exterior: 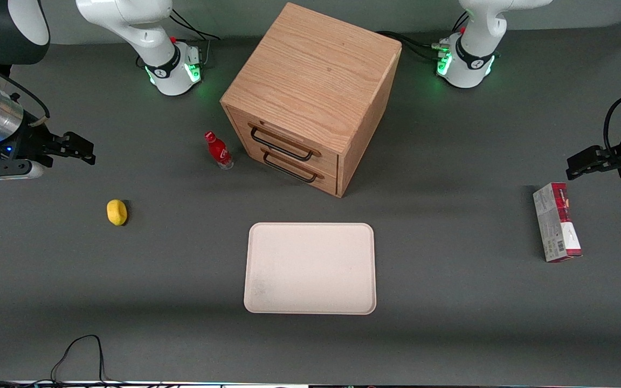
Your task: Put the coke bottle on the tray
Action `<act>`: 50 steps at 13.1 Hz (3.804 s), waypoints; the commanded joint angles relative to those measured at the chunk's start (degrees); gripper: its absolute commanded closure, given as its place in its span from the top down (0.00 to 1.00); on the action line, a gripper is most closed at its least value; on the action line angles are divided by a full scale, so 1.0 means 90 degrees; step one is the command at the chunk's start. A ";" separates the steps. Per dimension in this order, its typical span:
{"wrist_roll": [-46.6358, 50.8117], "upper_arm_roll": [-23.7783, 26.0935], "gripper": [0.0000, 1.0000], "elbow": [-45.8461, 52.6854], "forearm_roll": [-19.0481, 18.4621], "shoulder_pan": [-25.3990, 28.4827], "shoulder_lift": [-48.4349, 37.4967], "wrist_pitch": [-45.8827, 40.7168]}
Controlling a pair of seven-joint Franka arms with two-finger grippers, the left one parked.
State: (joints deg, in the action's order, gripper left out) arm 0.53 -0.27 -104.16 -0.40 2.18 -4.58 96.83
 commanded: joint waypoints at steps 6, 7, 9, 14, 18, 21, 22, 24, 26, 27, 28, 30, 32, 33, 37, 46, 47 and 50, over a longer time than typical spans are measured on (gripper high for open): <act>-0.0186 0.0040 1.00 0.0752 0.0308 -0.0105 0.0507 -0.0485; -0.0224 0.0040 1.00 0.0869 0.0317 -0.0144 0.0547 -0.0515; -0.0235 0.0040 1.00 0.0996 0.0288 -0.0144 0.0655 -0.0622; -0.0049 0.0020 1.00 0.1105 0.0190 -0.0135 0.0714 -0.0787; -0.0019 0.0020 1.00 0.1027 0.0181 -0.0135 0.0734 -0.1022; 0.0039 0.0088 1.00 0.0959 0.0229 -0.0037 0.0637 -0.1218; 0.0155 0.0098 1.00 0.0871 0.0307 0.0214 0.0529 -0.1228; 0.1099 0.0089 1.00 0.0793 0.0453 0.0761 0.0383 -0.1276; 0.1249 0.0050 1.00 0.0307 0.0493 0.1222 -0.0016 -0.1267; 0.1453 0.0069 1.00 -0.0044 0.0532 0.1242 -0.0347 -0.1180; 0.1600 0.0079 1.00 -0.0444 0.0629 0.1281 -0.0689 -0.1015; 0.1892 0.0079 1.00 -0.1187 0.0640 0.1621 -0.1121 -0.0595; 0.2690 0.0079 1.00 -0.1909 0.0640 0.2196 -0.1190 0.0252; 0.3101 0.0079 1.00 -0.2377 0.0630 0.2441 -0.1190 0.0856; 0.3232 0.0098 1.00 -0.2782 0.0630 0.2512 -0.0859 0.1496; 0.3652 0.0099 0.99 -0.4079 0.0610 0.2961 -0.0761 0.2726; 0.3652 0.0099 0.99 -0.4168 0.0610 0.2961 -0.0770 0.2843; 0.3681 0.0099 0.99 -0.4354 0.0610 0.2971 -0.0751 0.3078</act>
State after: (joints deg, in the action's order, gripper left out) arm 32.34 0.95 -141.71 4.64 28.41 -10.27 122.79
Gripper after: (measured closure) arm 0.004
